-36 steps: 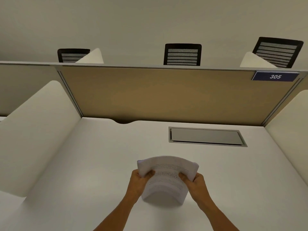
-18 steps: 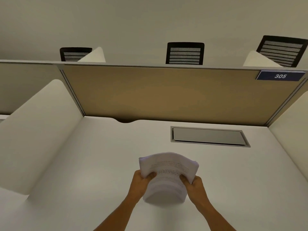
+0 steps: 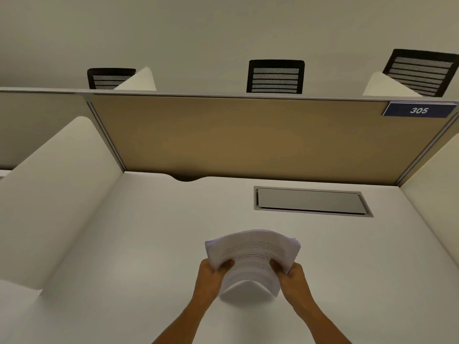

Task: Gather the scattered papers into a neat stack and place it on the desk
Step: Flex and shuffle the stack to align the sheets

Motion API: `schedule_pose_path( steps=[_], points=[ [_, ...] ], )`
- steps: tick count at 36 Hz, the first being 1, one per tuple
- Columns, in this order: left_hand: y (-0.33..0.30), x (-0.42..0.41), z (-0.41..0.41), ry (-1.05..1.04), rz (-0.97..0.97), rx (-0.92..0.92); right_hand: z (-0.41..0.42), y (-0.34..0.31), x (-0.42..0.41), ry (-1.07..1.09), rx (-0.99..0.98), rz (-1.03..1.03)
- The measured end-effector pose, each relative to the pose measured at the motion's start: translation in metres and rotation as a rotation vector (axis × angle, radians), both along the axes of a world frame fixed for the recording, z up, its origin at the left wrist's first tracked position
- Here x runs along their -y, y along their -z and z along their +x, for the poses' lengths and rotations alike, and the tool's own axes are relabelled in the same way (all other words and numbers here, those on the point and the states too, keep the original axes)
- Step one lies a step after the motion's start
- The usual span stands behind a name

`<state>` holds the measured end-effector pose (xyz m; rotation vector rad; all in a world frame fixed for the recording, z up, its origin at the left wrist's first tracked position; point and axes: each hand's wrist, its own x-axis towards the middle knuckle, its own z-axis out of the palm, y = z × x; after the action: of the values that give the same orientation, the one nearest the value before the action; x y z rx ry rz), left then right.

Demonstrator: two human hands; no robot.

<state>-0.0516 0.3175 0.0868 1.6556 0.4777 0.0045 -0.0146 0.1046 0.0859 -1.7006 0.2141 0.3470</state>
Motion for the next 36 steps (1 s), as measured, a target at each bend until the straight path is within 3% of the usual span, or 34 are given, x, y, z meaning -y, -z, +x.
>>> schedule_pose_path(
  steps=[18, 23, 31, 33, 36],
  points=[
    [0.024, 0.002, -0.008, 0.088, -0.005, -0.122, -0.008, 0.01, 0.003, -0.072, -0.039, -0.054],
    [0.021, -0.007, -0.007, 0.223, 0.005, -0.124, 0.0, 0.011, 0.008, -0.096, -0.016, -0.145],
    [-0.014, -0.029, 0.012, 0.172, -0.09, 0.011, 0.02, -0.031, 0.018, -0.356, 0.044, -0.375],
    [-0.024, -0.032, 0.018, 0.152, -0.027, 0.043, 0.024, -0.047, 0.018, -0.43, 0.048, -0.447],
    [-0.039, -0.037, 0.027, 0.114, 0.311, 0.115, 0.031, -0.069, 0.018, -0.552, 0.101, -0.604]
  ],
)
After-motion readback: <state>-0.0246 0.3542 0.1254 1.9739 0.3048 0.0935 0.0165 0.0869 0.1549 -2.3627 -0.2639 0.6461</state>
